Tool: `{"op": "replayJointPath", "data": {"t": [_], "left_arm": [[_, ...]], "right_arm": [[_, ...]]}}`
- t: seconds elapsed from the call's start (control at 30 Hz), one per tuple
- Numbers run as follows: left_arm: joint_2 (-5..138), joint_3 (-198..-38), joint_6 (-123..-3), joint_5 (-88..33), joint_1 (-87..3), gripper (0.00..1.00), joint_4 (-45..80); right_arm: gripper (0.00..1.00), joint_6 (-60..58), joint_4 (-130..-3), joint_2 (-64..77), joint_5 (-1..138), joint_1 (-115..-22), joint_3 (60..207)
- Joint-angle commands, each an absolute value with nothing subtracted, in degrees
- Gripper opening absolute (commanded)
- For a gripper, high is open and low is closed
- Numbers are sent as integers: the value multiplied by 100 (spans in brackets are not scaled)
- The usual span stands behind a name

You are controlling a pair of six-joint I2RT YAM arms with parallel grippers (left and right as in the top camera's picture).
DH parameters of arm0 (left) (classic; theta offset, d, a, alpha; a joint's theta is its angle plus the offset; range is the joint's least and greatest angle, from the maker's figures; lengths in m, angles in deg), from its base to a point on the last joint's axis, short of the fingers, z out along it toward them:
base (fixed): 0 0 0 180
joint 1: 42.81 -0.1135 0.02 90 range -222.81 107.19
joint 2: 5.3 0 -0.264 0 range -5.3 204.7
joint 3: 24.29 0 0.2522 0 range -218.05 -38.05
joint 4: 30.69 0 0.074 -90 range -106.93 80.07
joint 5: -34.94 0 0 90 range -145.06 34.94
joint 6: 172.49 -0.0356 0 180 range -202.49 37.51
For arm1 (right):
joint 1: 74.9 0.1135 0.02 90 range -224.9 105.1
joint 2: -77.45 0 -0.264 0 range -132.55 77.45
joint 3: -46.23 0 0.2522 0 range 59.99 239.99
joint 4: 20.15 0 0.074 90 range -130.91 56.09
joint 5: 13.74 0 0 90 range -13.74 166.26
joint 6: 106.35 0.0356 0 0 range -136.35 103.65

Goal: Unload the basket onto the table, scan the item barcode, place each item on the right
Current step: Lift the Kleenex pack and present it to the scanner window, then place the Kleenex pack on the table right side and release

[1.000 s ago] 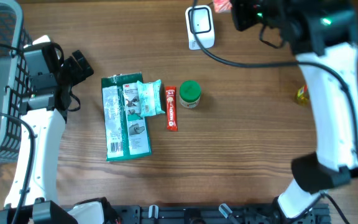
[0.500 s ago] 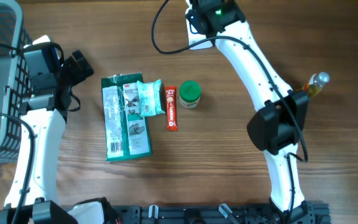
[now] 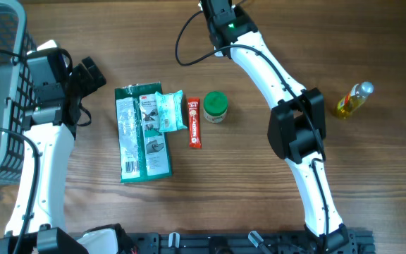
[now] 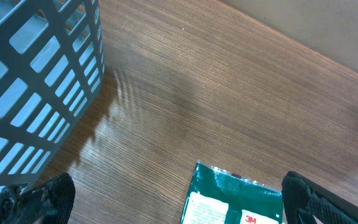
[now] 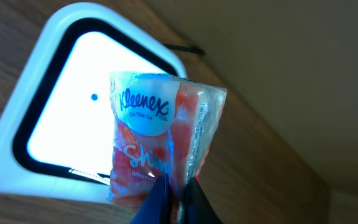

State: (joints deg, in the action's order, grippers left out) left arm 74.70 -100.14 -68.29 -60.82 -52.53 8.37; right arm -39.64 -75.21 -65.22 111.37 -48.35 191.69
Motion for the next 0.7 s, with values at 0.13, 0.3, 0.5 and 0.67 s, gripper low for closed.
{"op": "replayJointPath", "data": {"t": [0.13, 0.3, 0.5, 0.67], "left_arm": [[7420, -10075, -6877, -6115, -5268, 100, 819], [7420, -10075, -6877, -6115, -5268, 100, 819], [7420, -10075, -6877, -6115, -5268, 100, 819], [7420, -10075, -6877, -6113, -5268, 100, 819]], "right_arm": [[4, -3850, -7427, -6345, 11631, -4839, 19161], [4, -3275, -8352, -5121, 11159, -4905, 19163], [4, -2082, -10078, -3194, 9874, -5233, 19161], [4, -1724, -11309, -2206, 8991, -6088, 19161]]}}
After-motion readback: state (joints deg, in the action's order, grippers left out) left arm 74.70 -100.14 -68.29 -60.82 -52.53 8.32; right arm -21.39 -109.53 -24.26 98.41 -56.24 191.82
